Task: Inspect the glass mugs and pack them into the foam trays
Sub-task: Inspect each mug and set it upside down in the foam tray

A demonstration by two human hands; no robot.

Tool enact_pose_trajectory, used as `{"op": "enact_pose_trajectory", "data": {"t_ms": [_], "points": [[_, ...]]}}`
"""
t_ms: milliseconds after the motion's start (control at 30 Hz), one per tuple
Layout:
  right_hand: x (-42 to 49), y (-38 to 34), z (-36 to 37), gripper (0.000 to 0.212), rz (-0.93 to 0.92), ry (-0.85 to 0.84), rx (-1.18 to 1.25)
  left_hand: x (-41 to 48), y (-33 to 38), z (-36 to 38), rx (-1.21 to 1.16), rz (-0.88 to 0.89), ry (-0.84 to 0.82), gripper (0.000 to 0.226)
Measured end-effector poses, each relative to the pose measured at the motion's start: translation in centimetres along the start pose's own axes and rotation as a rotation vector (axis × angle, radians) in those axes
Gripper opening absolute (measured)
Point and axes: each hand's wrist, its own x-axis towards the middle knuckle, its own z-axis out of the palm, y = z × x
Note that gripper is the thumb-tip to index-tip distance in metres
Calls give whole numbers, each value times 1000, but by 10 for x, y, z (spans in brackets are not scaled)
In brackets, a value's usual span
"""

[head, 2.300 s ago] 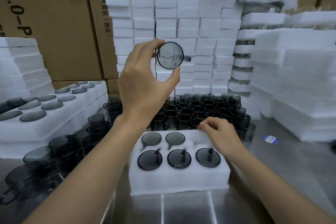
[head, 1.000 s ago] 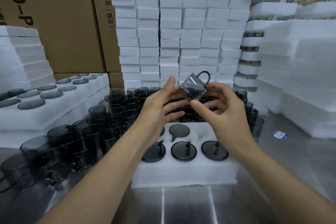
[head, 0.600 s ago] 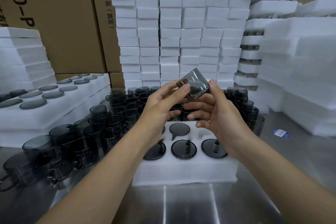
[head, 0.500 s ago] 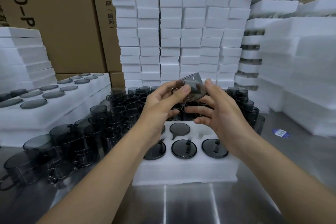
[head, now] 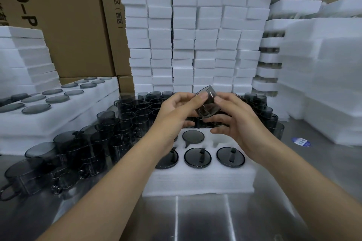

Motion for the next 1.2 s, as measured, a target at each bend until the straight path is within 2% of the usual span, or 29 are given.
{"op": "enact_pose_trajectory", "data": {"t_ms": [100, 200, 400, 600, 700, 867, 967, 1067, 1200], "points": [[2, 2, -3, 30, -15, 7, -33, 0, -1, 0, 31, -2, -15, 59], [5, 2, -8, 38, -52, 11, -97, 3, -4, -2, 120, 40, -24, 55], [10, 5, -16, 46, -58, 53, -250, 1, -22, 9, 516, 125, -114, 49], [10, 17, -18, 35, -83, 69, -443, 3, -28, 12, 706, 174, -66, 49], [11, 21, -21, 31, -78, 59, -501, 2, -28, 14, 871, 180, -91, 58], [16, 36, -25, 27, 29, -12, -690, 1, -23, 14, 988, 104, -129, 51], [18, 38, -30, 18, 96, -58, -660, 0, -19, 17, 1071, 106, -138, 50], [15, 35, -33, 12, 24, -77, -708, -5, -14, 13, 1083, 133, -179, 49], [13, 27, -41, 10, -155, -26, -776, -10, -12, 8, 1221, 229, -175, 56]]}}
